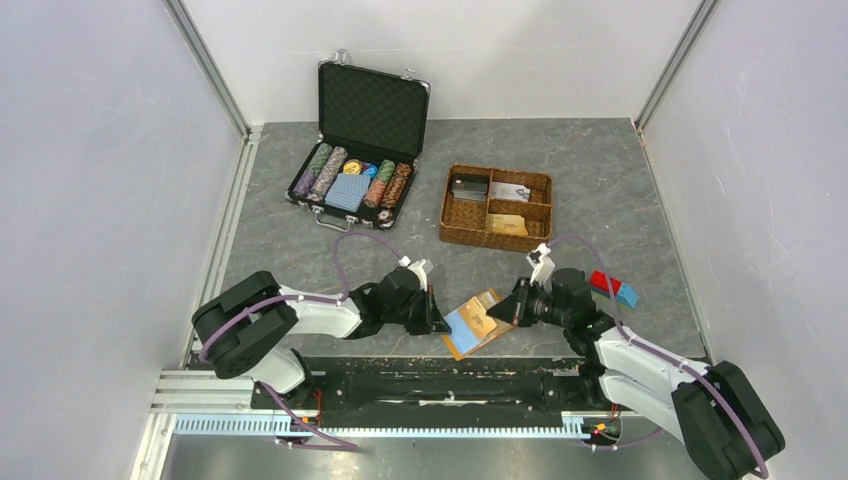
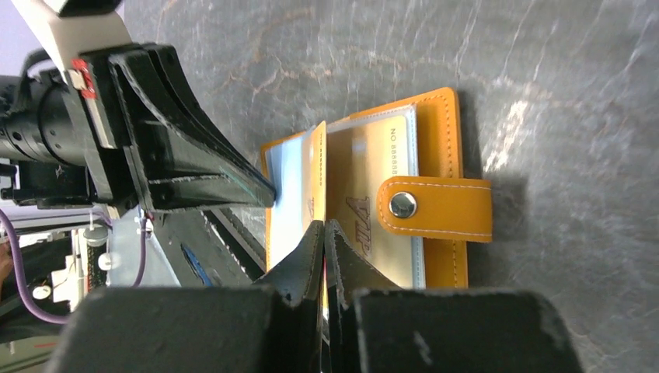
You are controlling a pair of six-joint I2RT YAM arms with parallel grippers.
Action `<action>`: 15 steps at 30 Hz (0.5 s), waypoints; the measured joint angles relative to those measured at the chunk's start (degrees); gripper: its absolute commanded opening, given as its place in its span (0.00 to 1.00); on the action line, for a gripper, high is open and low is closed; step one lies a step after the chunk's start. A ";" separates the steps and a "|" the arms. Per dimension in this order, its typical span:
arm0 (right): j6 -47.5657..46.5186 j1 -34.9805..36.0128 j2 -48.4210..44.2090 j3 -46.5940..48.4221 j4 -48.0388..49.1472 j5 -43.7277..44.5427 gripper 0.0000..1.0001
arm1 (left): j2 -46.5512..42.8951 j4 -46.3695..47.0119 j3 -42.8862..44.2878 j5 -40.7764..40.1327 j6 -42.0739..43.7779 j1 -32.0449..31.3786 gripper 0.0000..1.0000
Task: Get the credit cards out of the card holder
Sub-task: Remove the credit card from the card holder.
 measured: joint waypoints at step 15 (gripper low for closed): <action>-7.48 -7.21 -0.59 8.87 -9.49 -1.84 0.00 | -1.09 -6.88 3.04 -0.13 0.55 0.63 0.36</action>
